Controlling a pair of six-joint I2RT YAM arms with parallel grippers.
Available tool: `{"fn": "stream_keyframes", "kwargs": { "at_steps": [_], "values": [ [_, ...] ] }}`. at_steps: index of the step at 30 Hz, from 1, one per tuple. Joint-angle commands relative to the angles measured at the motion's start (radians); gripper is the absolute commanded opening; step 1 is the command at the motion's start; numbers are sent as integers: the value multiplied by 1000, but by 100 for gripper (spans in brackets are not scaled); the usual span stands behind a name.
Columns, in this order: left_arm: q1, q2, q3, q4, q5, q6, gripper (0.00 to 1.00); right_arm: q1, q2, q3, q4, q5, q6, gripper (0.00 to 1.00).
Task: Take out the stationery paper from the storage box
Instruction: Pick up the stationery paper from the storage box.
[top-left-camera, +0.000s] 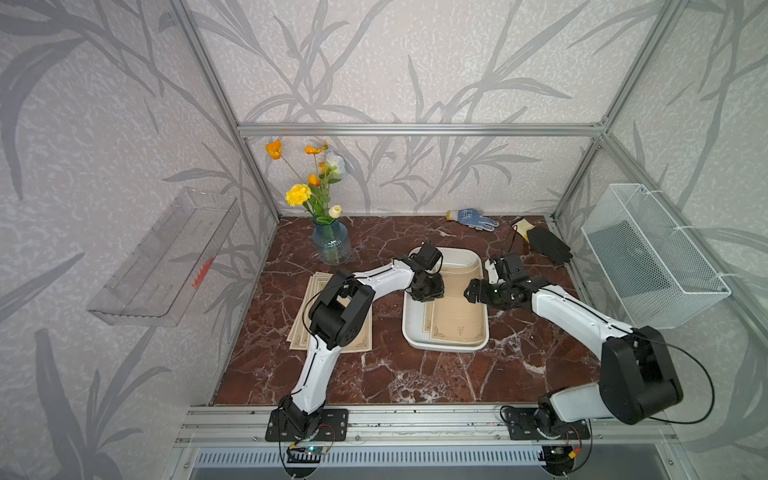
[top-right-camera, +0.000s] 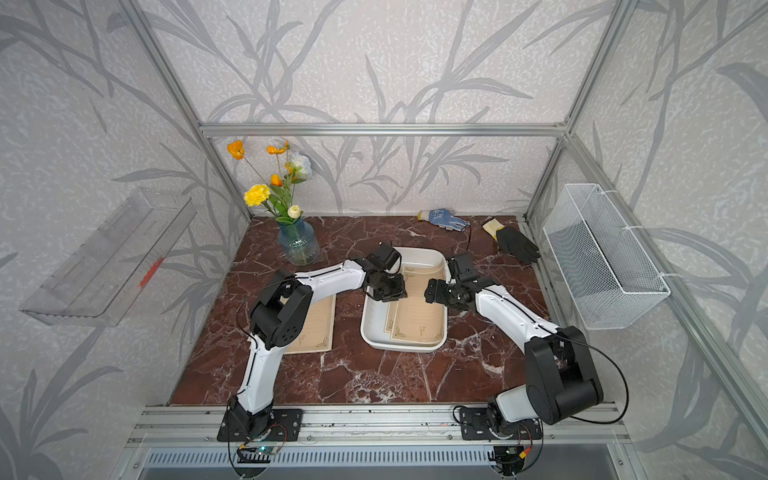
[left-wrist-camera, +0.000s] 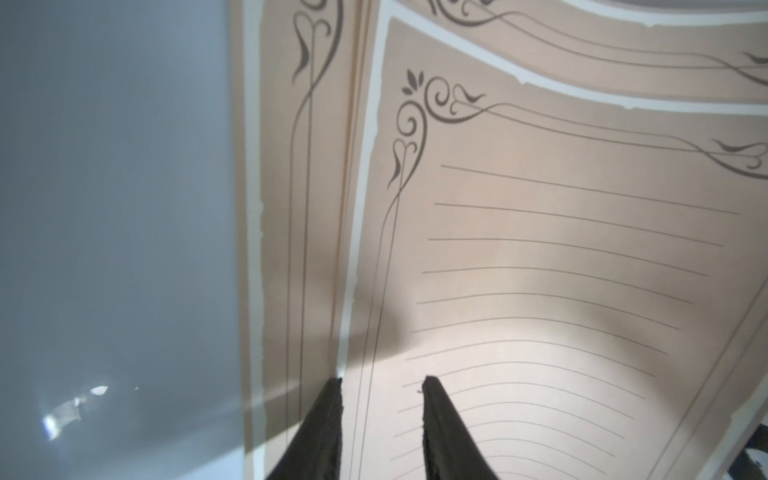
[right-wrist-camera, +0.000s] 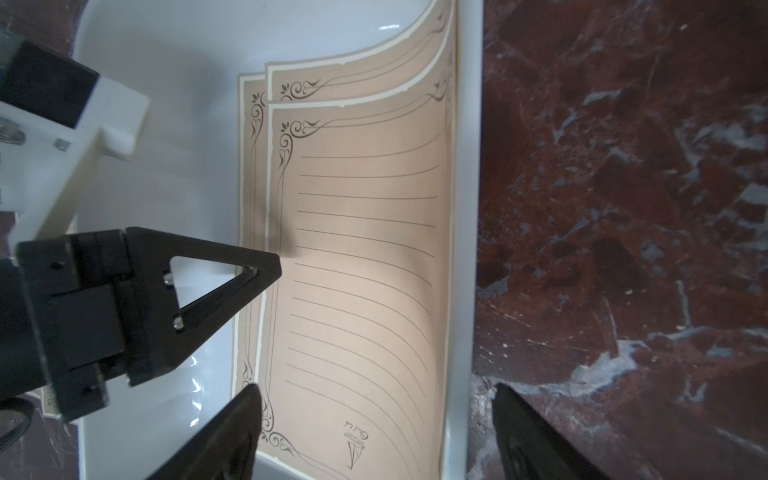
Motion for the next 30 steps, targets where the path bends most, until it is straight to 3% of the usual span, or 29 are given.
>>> {"fn": "stream_keyframes", "kwargs": {
  "at_steps": [1,7,15,30],
  "values": [
    [4,24,-60,-53,0,-11,33,-1,-55,31,-35,18,-28,83],
    [9,24,-88,-4,40,-41,31,0,-8,51,-40,-23,-24,82],
    [9,37,-98,20,98,-52,30,3,15,58,-37,9,-24,83],
    [7,28,-108,19,86,-49,30,26,11,70,-18,-37,-16,77]
  ]
}}
